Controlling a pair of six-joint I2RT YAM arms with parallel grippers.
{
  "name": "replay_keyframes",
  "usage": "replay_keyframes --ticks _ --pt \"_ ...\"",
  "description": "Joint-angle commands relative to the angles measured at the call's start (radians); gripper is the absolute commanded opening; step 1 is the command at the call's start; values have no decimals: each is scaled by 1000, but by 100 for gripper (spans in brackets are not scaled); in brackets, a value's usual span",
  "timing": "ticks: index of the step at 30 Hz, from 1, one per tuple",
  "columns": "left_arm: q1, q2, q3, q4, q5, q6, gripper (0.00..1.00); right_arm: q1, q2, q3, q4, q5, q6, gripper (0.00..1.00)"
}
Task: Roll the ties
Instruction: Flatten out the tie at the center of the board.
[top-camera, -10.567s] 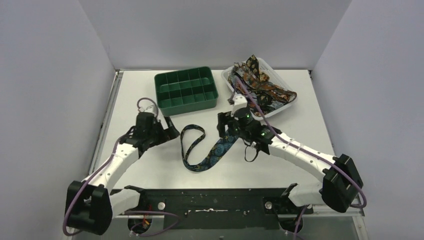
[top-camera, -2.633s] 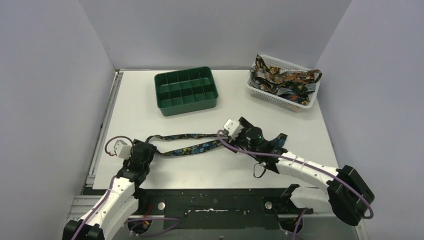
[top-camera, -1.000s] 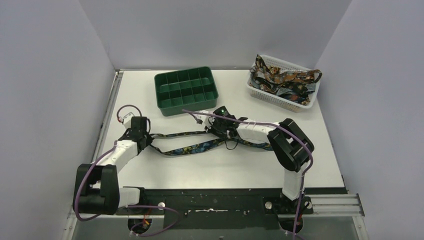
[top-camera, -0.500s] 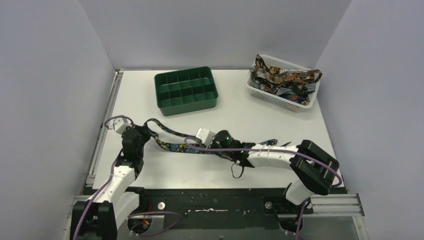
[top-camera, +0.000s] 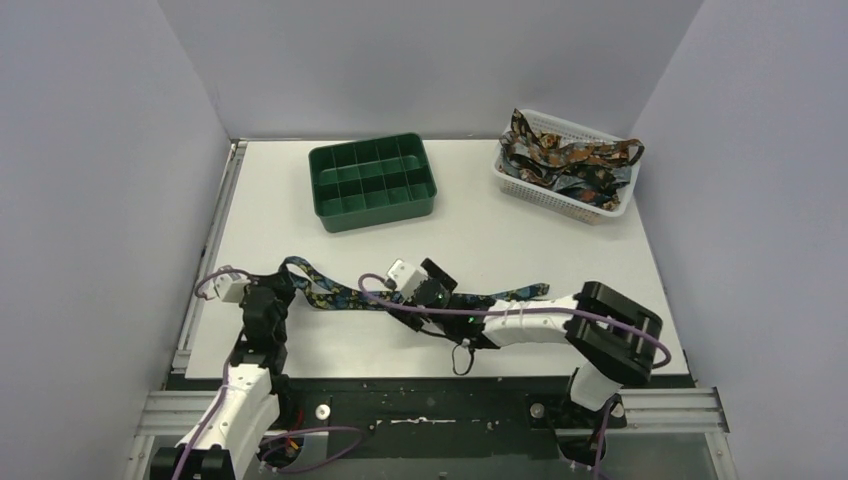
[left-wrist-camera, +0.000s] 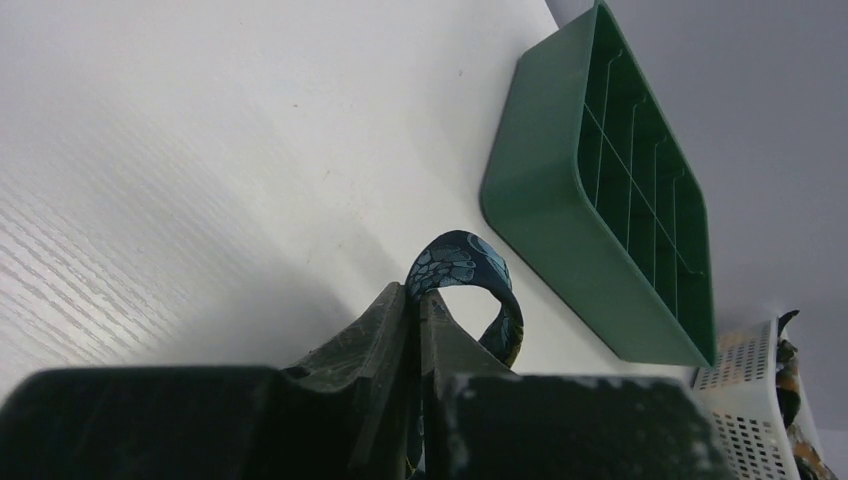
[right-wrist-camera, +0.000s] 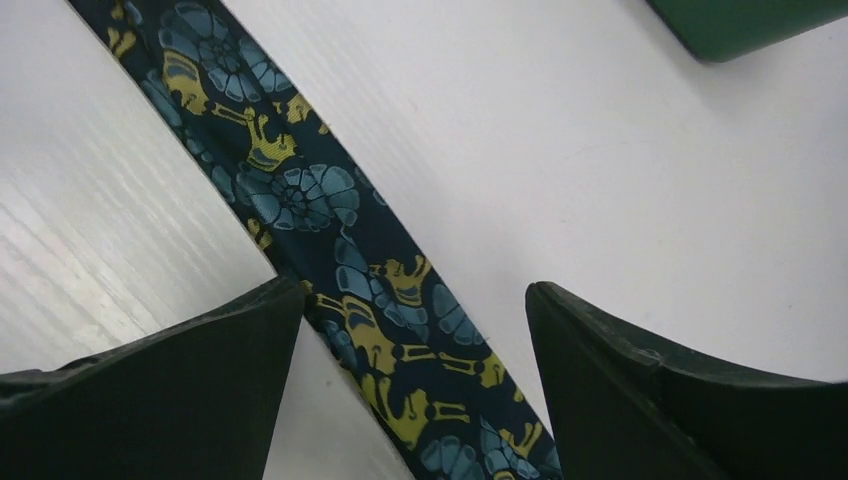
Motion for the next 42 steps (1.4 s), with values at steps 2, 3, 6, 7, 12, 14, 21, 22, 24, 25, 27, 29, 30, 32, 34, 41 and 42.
replay_keyframes --ticks 2,3,6,7,12,14,21,22,24,25,27,29,30,32,34,41,42 --pt "13 -32 23 -85 -47 -47 10 -119 -261 15 -91 -86 193 89" --pt "15 -32 35 -119 -54 -51 11 -173 -305 6 -115 -125 239 90" --pt "20 -22 64 -185 -84 -76 15 -327 -419 -41 -184 -195 346 92" --pt "21 -19 83 -228 -100 -94 21 -370 -452 -64 -208 -198 395 92" --pt "36 -32 194 -516 -169 -159 44 -593 -599 -135 -422 -257 618 93" --pt "39 -43 248 -616 -219 -171 48 -679 -645 -146 -546 -260 713 93" --pt "43 -38 359 -639 -141 -36 64 -780 -738 -196 -723 -184 832 99" --pt "43 -29 358 -607 -80 6 64 -796 -729 -199 -750 -143 856 100" --pt "43 0 357 -587 29 59 64 -863 -701 -210 -735 -174 822 100" --pt "43 20 355 -588 67 69 64 -912 -679 -209 -728 -222 808 100" --pt "43 61 350 -591 124 104 64 -1004 -639 -220 -687 -337 776 100" --pt "43 100 349 -619 130 112 65 -1063 -604 -218 -649 -423 731 100" --pt "43 116 347 -629 129 112 65 -1080 -587 -214 -643 -428 717 100" --pt "46 124 338 -602 151 116 65 -1104 -557 -199 -613 -467 673 98" --pt "47 118 319 -548 187 116 65 -1129 -522 -184 -594 -481 652 94" --pt "50 102 316 -517 184 114 65 -1148 -420 -170 -522 -537 615 74" --pt "49 102 317 -517 184 119 65 -1147 -411 -171 -513 -538 613 73"
